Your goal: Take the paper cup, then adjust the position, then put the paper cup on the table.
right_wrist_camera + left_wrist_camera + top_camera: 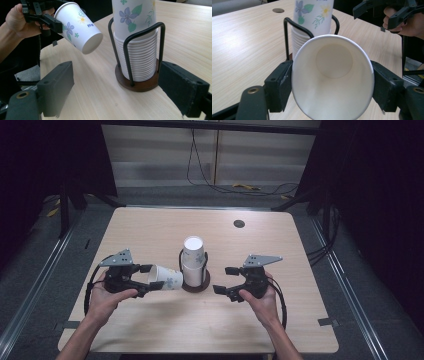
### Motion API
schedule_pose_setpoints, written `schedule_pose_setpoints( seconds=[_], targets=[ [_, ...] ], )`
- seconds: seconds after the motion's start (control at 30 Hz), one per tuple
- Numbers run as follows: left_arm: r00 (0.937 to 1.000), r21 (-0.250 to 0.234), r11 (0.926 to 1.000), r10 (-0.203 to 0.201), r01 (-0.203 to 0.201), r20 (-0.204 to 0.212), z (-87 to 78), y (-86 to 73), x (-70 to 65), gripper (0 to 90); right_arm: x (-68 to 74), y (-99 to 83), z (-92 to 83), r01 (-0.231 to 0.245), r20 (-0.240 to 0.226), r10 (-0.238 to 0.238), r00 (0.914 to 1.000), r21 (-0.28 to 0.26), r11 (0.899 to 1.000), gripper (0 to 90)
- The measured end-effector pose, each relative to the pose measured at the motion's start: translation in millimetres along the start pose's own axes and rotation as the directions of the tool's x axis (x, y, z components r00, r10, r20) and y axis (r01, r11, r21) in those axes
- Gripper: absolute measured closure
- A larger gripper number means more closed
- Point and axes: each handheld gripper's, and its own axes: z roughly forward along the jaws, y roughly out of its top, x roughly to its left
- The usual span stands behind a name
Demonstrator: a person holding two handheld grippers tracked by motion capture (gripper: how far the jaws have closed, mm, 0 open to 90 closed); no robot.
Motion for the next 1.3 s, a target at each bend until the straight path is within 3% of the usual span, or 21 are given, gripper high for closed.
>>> schedule_pose_setpoints(
  seconds=[0.17, 0.23, 0.47, 0.57, 0.67, 0.87, 1.03, 1.1, 1.2, 1.3],
  targets=[
    [0.9998, 0.038, 0.9993, -0.004, 0.005, -0.02, -1.9, -3.2, 5.7, 26.3, -0.7, -0.5, -0.5, 0.001, 0.02, -0.001, 0.9998, 0.005, 1.0, 13.3],
    [0.9987, 0.064, 0.9977, -0.02, 0.023, -0.048, -2.7, -5.9, 11.3, 26.3, -1.1, -0.6, -1.3, 0.003, 0.027, -0.003, 0.9996, 0.002, 1.0, 13.4],
    [0.9937, 0.073, 0.9968, -0.023, 0.031, -0.11, -11.6, -5.8, 22.3, 26.4, -3.5, -1.1, -2.8, -0.004, 0.031, 0.004, 0.9995, 0.001, 1.0, 13.4],
    [0.9915, 0.085, 0.9957, -0.025, 0.036, -0.128, -13.2, -6.1, 25.4, 26.4, -5.7, -2.6, -2.0, -0.012, 0.041, 0.012, 0.9991, 0.009, 1.0, 13.4],
    [0.9925, 0.103, 0.9939, -0.027, 0.039, -0.12, -11.0, -8.4, 24.8, 26.4, -5.4, -2.1, -2.7, -0.01, 0.048, 0.009, 0.9988, 0.008, 1.0, 13.5],
    [0.9878, 0.166, 0.9857, -0.005, 0.031, -0.156, -7.9, -9.9, 27.8, 26.2, -10.3, -2.4, 0.0, -0.018, 0.062, 0.018, 0.9979, 0.01, 1.0, 13.5],
    [0.9847, 0.18, 0.9832, 0.003, 0.029, -0.174, -2.7, -7.2, 29.3, 25.7, -8.5, -4.4, 3.3, -0.018, 0.057, 0.016, 0.9982, 0.026, 1.0, 13.5],
    [0.9826, 0.2, 0.9797, 0.025, 0.012, -0.184, -0.6, -2.3, 32.2, 25.8, -7.3, -4.3, 3.3, -0.006, 0.062, 0.004, 0.9981, 0.034, 0.999, 13.5],
    [0.981, 0.2, 0.9797, 0.025, 0.015, -0.192, 1.9, 3.4, 35.3, 25.8, -7.3, -4.6, 1.9, -0.012, 0.089, 0.01, 0.996, 0.027, 1.0, 13.7],
    [0.9809, 0.242, 0.9703, 0.053, -0.006, -0.187, 5.8, 9.0, 38.9, 25.8, -7.5, -7.3, 1.7, -0.021, 0.086, 0.02, 0.9961, 0.017, 1.0, 14.2]
  ],
)
